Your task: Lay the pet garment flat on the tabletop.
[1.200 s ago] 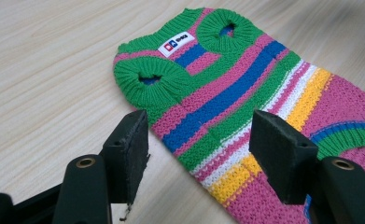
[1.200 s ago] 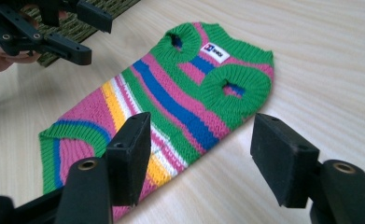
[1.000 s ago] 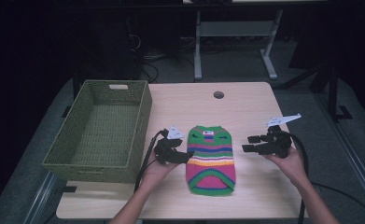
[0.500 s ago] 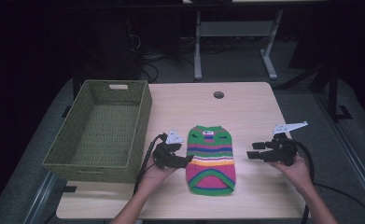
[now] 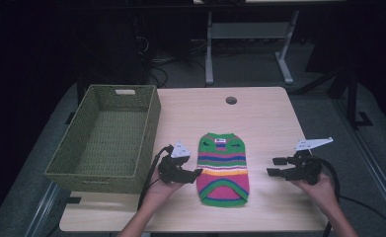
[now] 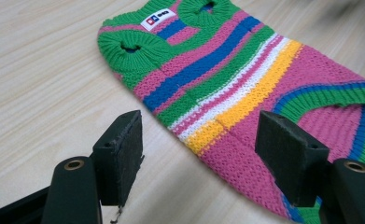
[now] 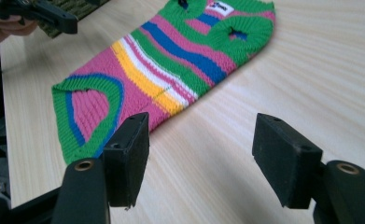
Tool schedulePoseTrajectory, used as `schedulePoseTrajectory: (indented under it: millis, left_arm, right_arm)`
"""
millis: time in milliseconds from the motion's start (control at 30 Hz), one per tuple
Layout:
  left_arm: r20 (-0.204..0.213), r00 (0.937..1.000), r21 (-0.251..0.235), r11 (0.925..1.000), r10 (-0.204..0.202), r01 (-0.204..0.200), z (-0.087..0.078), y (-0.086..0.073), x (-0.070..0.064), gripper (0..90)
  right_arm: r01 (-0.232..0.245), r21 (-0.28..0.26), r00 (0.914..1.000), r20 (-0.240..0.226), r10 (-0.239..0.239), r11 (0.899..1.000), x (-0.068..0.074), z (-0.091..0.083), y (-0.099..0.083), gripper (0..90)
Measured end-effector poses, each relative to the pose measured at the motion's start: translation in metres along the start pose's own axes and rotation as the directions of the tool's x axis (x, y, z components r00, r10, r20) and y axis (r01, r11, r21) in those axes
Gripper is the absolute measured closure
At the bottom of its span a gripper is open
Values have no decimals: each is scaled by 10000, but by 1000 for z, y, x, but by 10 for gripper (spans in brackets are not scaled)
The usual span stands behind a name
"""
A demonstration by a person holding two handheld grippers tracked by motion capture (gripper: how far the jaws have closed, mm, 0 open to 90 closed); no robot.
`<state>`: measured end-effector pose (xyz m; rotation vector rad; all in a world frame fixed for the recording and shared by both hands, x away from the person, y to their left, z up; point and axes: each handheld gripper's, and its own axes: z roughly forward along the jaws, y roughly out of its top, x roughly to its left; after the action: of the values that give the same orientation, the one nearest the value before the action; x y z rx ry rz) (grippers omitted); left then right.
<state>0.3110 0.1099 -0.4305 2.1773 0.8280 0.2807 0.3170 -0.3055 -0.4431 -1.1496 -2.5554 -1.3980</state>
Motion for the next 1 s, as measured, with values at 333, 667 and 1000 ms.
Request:
schedulePoseTrajectory:
  millis: [333,667,1000]
  left_arm:
    - [30,9996,57,9996,276,-276,-7,-8,-10,297]
    - [-51,9986,69,9986,518,-518,-15,-19,-16,306]
    - [-147,9988,102,9988,471,-469,-24,-35,-16,304]
  right_arm:
    - [38,-151,9999,168,-35,9999,4,-4,-14,351]
    - [-6,-185,9996,269,11,9998,9,-9,-28,350]
    - [64,-45,9981,612,-61,10000,15,-17,-42,317]
